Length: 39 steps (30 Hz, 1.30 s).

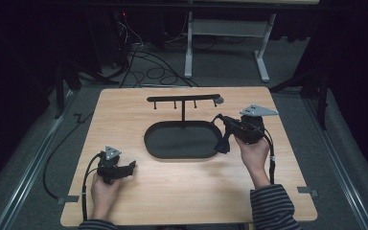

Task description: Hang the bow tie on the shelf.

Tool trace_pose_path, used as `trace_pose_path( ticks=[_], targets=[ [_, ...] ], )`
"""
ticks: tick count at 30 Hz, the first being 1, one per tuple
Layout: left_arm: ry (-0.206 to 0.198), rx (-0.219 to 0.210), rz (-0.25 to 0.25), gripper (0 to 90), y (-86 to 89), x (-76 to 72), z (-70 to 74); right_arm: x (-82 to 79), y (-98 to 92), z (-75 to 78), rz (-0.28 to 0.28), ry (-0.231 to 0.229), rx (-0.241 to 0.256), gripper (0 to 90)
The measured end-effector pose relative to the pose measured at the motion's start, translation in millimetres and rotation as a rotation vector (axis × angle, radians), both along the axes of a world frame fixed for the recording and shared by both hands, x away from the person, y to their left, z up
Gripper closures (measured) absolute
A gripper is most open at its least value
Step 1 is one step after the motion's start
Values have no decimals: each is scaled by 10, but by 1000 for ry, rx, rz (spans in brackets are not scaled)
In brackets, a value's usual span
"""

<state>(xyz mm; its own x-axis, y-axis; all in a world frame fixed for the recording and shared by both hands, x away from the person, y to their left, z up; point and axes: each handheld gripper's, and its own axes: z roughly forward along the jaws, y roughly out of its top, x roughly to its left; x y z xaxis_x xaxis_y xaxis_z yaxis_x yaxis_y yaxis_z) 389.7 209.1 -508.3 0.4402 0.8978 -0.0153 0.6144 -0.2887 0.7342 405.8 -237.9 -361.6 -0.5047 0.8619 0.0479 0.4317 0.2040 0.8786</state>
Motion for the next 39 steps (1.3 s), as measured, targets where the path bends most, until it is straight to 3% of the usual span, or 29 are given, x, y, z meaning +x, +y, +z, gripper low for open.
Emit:
trace_pose_path(
  ticks=[25,39],
  targets=[
    [0,0,0,213,0,0,0,278,75,142,-30,-24,3,900],
    [0,1,0,212,0,0,0,473,125,145,-55,-22,1,900]
  ],
)
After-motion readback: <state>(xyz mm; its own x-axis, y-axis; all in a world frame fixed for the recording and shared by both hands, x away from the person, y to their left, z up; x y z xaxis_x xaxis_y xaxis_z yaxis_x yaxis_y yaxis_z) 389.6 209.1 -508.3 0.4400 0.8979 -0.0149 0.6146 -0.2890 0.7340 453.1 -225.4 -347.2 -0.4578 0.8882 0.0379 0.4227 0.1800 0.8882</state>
